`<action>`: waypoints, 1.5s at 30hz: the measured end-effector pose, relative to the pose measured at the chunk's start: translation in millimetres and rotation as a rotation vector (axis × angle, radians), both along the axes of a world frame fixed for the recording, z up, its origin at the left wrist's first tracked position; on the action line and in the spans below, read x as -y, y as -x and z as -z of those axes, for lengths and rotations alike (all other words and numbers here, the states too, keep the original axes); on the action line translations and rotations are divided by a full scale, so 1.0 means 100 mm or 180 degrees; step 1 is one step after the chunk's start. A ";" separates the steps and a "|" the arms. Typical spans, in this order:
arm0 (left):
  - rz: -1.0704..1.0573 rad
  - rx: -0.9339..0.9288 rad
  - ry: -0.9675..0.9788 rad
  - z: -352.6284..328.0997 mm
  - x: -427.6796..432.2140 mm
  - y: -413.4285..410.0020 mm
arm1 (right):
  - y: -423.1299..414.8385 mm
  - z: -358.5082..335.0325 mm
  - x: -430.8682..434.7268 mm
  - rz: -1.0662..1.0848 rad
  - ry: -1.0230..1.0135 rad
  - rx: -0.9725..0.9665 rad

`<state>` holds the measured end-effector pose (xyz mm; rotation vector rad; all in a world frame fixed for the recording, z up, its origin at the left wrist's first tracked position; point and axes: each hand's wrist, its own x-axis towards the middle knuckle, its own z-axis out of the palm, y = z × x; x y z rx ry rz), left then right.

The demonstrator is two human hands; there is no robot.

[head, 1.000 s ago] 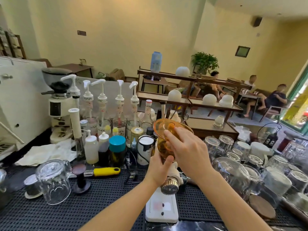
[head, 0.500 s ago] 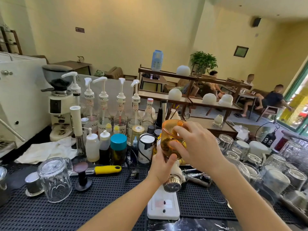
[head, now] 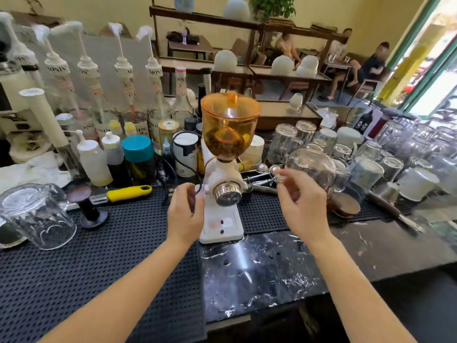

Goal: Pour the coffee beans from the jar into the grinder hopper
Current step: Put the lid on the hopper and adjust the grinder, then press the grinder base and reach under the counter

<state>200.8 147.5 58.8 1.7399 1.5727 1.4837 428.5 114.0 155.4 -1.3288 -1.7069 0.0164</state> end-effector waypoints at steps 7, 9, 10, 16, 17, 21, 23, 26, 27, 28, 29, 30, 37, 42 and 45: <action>0.0830 -0.1599 0.1260 0.63 0.70 -0.35 | -0.65 1.39 0.35 0.0231 0.2313 0.0487; 0.0648 -0.1750 0.1388 0.68 0.77 -0.44 | -0.72 1.51 0.34 0.0211 0.2442 0.0547; 0.0561 -0.1805 0.1352 0.70 0.79 -0.47 | -0.74 1.54 0.32 0.0198 0.2439 0.0601; 0.0098 -0.1862 0.1062 0.66 0.81 -0.67 | -0.74 1.61 0.22 -0.0029 0.2300 0.1088; 0.0025 -0.1821 0.1118 0.67 0.82 -0.69 | -0.74 1.61 0.20 -0.0038 0.2299 0.1011; -0.0600 -0.0631 0.1591 0.70 0.86 -0.70 | -0.77 1.57 0.21 -0.0113 0.2382 -0.0510; -0.0677 0.0090 0.1877 0.70 0.86 -0.70 | -0.74 1.49 0.19 -0.0124 0.2848 -0.1899; -0.0123 0.0493 0.2369 0.65 0.81 -0.73 | -0.71 1.41 0.18 -0.0395 0.3603 -0.2987; 0.0005 0.0440 0.2417 0.62 0.79 -0.74 | -0.70 1.38 0.18 -0.0500 0.3738 -0.3036; 0.0042 0.0315 0.2376 0.59 0.75 -0.74 | -0.70 1.37 0.19 -0.0525 0.3733 -0.2911; 0.0008 0.0080 0.2292 0.55 0.71 -0.73 | -0.70 1.37 0.18 -0.0454 0.3577 -0.2520; -0.0027 -0.0224 0.2169 0.51 0.67 -0.73 | -0.70 1.39 0.17 -0.0317 0.3334 -0.1905; 0.0243 -0.2544 0.1309 0.43 0.18 -0.56 | -0.50 1.47 0.14 0.0130 0.2741 -0.0265; 0.0704 -0.3700 0.1044 0.54 -0.12 -0.49 | -0.40 1.47 0.13 0.0261 0.2648 0.0431; 0.0756 -0.3908 0.0773 0.57 -0.18 -0.48 | -0.35 1.47 0.14 0.0241 0.2640 0.0945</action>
